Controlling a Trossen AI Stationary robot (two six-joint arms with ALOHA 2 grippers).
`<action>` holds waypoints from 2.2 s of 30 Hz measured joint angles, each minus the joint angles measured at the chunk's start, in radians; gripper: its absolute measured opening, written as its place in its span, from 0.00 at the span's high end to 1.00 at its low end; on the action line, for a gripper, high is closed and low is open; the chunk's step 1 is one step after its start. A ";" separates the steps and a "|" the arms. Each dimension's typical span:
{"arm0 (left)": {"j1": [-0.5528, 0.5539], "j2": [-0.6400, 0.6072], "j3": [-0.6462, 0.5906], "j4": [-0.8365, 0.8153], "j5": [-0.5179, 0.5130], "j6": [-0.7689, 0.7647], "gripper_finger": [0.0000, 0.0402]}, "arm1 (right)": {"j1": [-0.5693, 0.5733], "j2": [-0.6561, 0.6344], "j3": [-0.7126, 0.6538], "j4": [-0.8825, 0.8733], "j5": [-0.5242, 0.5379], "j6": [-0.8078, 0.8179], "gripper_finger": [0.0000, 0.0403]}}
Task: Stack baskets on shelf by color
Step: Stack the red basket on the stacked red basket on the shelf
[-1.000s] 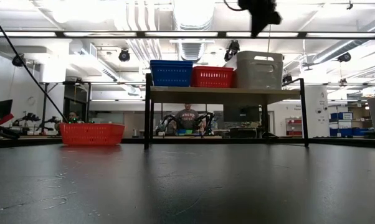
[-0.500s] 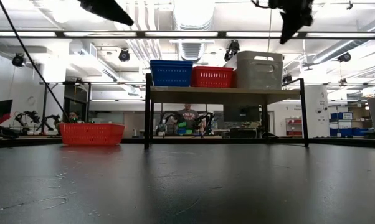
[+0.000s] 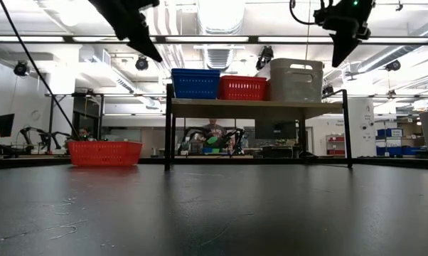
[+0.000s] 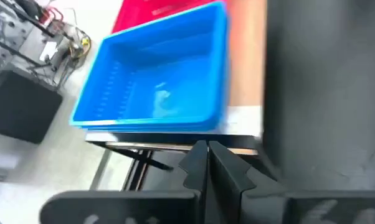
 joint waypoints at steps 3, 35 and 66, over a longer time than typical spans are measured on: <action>0.087 0.004 0.003 -0.004 0.089 0.046 1.00 | 0.000 -0.002 0.000 0.001 0.000 0.000 0.97; 0.372 0.259 -0.108 -0.297 0.199 0.192 0.76 | 0.066 -0.367 -0.262 0.262 -0.321 0.004 0.97; 0.342 0.267 -0.178 -0.390 0.228 0.119 1.00 | 0.066 -0.646 -0.599 0.556 -0.482 0.029 0.97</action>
